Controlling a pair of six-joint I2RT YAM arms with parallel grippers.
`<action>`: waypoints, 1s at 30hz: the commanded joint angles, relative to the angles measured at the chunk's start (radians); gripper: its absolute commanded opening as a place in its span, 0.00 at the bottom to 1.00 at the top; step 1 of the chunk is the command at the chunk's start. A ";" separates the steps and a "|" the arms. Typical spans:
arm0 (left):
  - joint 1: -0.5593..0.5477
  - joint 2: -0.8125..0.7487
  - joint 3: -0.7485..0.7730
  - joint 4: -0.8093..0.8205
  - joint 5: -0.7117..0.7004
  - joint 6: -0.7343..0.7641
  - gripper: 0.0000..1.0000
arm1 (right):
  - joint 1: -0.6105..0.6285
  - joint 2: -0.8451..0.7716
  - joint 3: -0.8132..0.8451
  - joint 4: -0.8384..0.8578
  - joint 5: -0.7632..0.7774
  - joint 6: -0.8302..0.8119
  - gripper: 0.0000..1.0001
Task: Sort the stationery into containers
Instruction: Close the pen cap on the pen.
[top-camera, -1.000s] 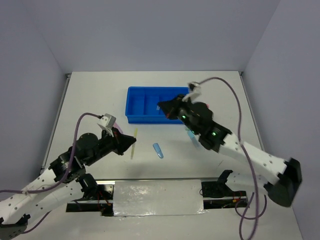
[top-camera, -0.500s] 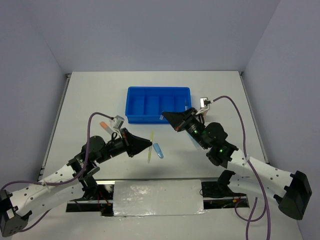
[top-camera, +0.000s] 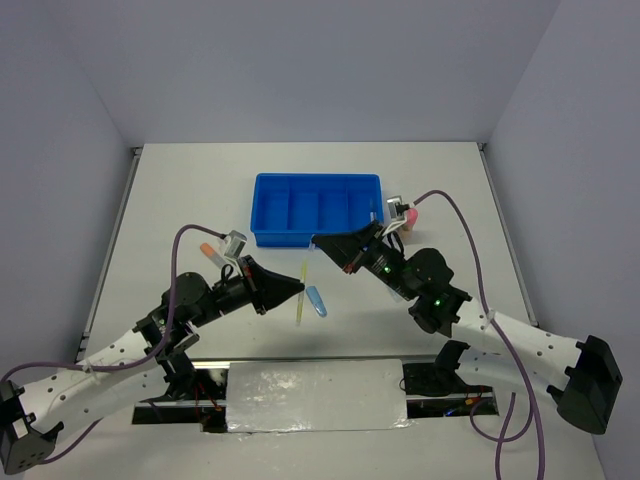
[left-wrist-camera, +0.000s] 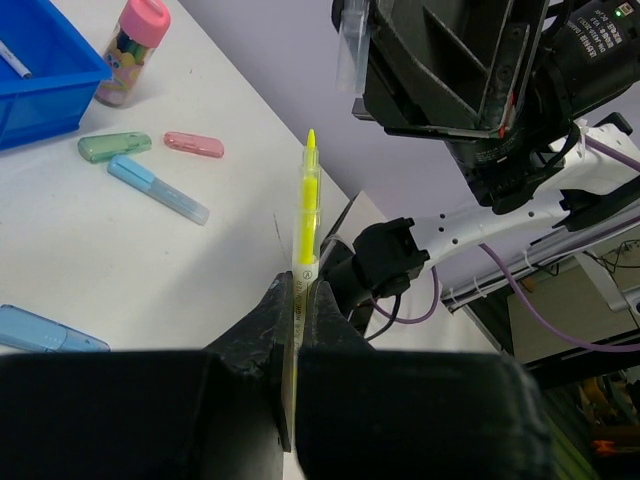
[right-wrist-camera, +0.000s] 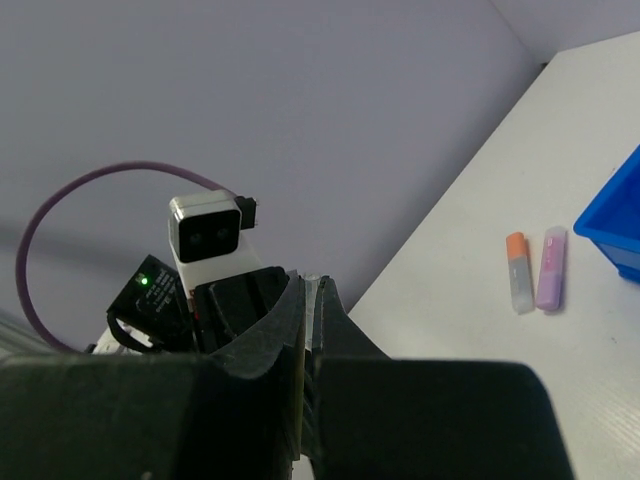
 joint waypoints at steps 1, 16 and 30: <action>-0.004 -0.006 0.026 0.040 -0.003 0.026 0.00 | 0.016 0.021 0.024 0.054 -0.029 -0.030 0.00; -0.002 -0.018 0.016 0.029 -0.017 0.024 0.00 | 0.038 0.078 0.029 0.072 -0.028 -0.036 0.00; -0.002 -0.044 0.072 -0.031 -0.078 0.079 0.00 | 0.079 0.087 -0.002 0.068 -0.037 -0.043 0.00</action>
